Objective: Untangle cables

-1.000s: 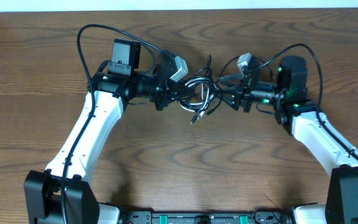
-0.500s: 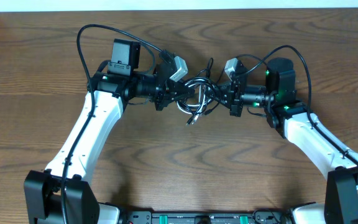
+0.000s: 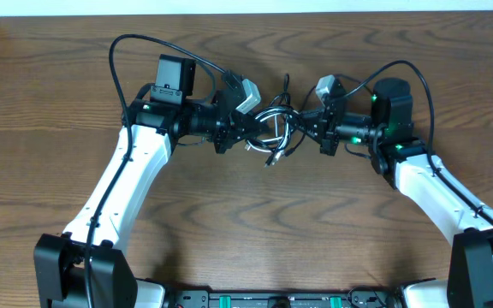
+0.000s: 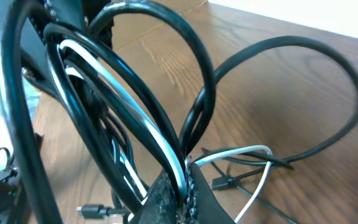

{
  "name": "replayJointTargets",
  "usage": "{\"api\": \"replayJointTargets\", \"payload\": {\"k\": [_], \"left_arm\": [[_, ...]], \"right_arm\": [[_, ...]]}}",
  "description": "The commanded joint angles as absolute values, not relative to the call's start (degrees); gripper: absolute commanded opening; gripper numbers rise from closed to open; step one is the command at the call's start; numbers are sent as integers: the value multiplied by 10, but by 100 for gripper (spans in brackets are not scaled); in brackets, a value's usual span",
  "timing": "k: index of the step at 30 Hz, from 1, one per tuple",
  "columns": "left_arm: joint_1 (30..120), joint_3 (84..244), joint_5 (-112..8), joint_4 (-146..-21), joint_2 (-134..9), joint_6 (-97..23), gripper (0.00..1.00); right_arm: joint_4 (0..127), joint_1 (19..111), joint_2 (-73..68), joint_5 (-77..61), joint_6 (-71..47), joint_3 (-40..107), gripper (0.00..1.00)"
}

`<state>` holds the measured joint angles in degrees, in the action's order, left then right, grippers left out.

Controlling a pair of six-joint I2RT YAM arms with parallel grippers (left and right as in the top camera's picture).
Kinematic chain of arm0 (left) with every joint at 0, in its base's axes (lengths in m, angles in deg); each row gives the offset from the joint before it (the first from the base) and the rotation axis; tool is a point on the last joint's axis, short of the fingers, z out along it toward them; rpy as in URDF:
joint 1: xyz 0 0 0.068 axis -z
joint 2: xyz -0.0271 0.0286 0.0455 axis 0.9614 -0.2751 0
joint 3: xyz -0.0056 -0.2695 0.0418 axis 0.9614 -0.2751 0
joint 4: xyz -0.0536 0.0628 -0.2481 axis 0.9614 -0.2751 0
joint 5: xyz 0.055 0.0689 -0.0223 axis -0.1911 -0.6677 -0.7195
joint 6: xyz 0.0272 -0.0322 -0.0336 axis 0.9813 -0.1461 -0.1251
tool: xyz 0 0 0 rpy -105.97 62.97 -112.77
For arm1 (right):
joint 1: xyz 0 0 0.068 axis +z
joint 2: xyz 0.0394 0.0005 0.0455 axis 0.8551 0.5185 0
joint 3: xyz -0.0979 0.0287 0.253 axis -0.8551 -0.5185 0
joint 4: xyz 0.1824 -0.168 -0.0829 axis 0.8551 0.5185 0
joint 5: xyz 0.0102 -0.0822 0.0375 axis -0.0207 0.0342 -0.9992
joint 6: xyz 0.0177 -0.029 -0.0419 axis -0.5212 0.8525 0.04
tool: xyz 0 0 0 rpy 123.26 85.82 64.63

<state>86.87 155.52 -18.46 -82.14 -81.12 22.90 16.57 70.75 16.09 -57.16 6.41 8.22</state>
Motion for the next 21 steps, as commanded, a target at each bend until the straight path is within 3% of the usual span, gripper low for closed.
{"api": "replayJointTargets", "payload": {"k": [1,18,20,21], "left_arm": [[863,1559,-194,-828,-809,224,8],[863,1559,-207,-836,-809,224,7],[863,1559,-208,-836,-809,224,8],[863,1559,-208,-836,-809,224,8]], "right_arm": [[150,682,156,-533,46,86,1],[112,657,150,-557,27,86,1],[112,657,150,-583,27,86,20],[112,657,150,-602,27,86,34]]}}
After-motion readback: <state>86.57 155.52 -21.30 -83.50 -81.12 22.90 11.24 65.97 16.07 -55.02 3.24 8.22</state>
